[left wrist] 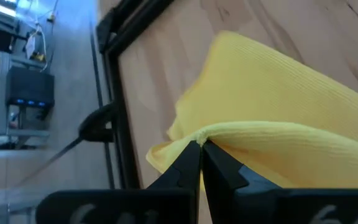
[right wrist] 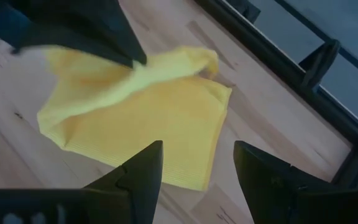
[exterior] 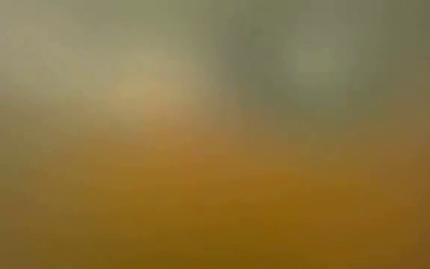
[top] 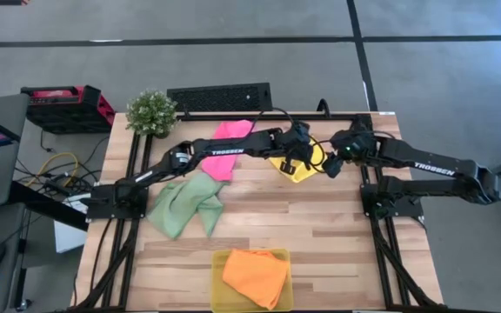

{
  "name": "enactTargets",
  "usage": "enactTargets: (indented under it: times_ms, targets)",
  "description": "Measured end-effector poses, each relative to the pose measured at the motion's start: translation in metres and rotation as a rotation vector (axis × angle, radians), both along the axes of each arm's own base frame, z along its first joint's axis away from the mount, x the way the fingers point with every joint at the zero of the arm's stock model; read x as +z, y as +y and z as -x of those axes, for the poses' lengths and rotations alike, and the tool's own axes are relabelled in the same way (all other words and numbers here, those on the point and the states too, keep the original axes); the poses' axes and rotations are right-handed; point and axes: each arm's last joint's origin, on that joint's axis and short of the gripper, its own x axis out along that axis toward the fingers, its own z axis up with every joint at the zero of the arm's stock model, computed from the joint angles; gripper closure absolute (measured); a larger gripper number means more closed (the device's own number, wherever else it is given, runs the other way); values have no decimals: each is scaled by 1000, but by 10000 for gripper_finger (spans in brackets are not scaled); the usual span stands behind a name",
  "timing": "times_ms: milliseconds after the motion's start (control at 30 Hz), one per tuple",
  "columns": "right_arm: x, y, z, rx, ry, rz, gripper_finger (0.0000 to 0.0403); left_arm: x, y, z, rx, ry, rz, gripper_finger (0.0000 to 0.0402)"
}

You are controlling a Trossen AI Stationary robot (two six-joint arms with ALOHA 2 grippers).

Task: Fold microfiber towels
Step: Fold the yellow microfiber cloth

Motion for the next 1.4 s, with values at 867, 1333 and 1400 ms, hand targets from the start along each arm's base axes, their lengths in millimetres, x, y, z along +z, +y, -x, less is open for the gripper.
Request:
enactTargets:
  times_ms: [867,1333,1400]
  targets:
    - [11,5,11,0,-81,33,182,6,0,-6,-100,-115,86,383]
    - [11,5,11,0,-80,33,182,6,1,-6,-66,-108,73,366]
    - [11,5,11,0,-80,33,182,6,1,-5,-66,-108,73,344]
